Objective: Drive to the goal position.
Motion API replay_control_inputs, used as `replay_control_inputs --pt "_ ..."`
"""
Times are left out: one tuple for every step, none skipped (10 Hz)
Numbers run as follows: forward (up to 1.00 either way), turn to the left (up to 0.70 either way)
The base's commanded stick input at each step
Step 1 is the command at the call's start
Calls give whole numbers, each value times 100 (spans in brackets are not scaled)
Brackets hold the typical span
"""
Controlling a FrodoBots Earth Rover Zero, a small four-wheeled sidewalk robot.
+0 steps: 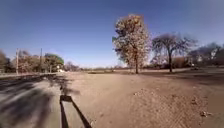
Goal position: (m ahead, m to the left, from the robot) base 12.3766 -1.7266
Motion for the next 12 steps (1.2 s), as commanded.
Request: replay_control_inputs --pt "50 0" --pt "50 0" --pt "50 0" --pt "50 0" --pt "50 0" --pt "50 0" --pt "50 0" --pt "50 0" --pt "50 0" --pt "50 0" --pt "50 0" --pt "50 0"
